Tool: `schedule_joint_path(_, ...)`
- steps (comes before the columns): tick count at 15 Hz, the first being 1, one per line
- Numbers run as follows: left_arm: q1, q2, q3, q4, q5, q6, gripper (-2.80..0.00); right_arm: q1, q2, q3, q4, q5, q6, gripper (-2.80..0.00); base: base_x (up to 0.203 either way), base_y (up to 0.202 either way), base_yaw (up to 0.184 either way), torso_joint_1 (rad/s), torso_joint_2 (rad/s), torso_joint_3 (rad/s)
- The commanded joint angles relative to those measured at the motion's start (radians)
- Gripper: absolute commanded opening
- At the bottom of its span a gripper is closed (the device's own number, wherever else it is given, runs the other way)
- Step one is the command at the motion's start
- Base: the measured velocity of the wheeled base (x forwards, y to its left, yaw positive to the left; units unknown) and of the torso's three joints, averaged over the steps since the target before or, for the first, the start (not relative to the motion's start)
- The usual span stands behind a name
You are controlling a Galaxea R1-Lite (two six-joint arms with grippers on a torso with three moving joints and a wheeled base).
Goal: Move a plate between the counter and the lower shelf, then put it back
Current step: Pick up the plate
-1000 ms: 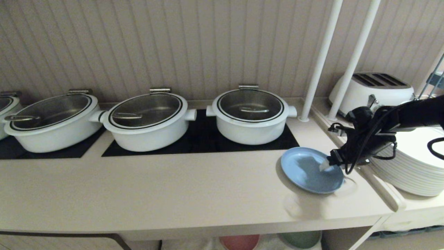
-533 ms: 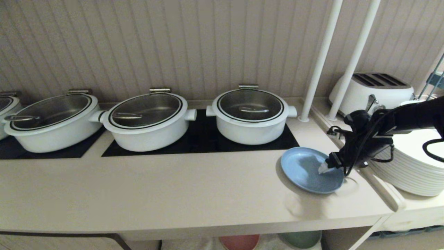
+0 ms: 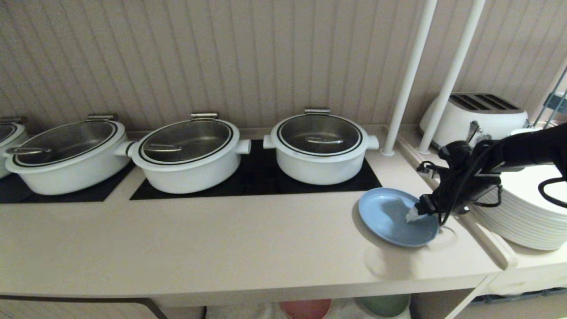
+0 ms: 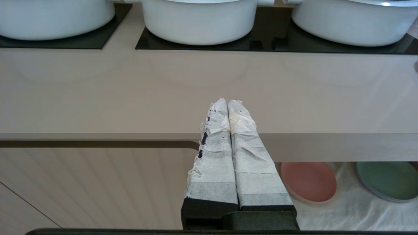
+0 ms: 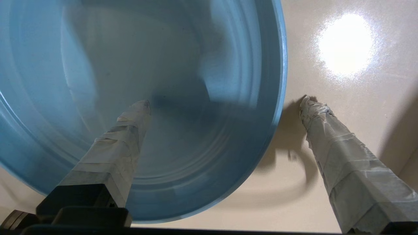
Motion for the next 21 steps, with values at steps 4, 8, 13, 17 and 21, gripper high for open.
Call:
schedule_joint_path(4, 0.0, 0.0, 0.0, 0.0, 0.0, -0.001, -2.8, 0.0, 0.004, 0.0, 0.004, 0.001, -0.003, -2.8, 0.0, 0.0, 0.0, 0.0, 0.0, 0.0)
schedule_joint_path(8, 0.0, 0.0, 0.0, 0.0, 0.0, -0.001, -2.8, 0.0, 0.01, 0.001, -0.039, 0.0, -0.003, -2.8, 0.0, 0.0, 0.0, 0.0, 0.0, 0.0)
schedule_joint_path(13, 0.0, 0.0, 0.0, 0.0, 0.0, -0.001, -2.8, 0.0, 0.004, 0.003, -0.043, 0.001, -0.003, -2.8, 0.0, 0.0, 0.0, 0.0, 0.0, 0.0)
schedule_joint_path(17, 0.0, 0.0, 0.0, 0.0, 0.0, -0.001, -2.8, 0.0, 0.001, 0.002, -0.043, 0.001, -0.003, -2.8, 0.0, 0.0, 0.0, 0.0, 0.0, 0.0)
schedule_joint_path(21, 0.0, 0.0, 0.0, 0.0, 0.0, -0.001, -2.8, 0.0, -0.014, 0.005, -0.038, 0.001, -0.003, -2.8, 0.0, 0.0, 0.0, 0.0, 0.0, 0.0)
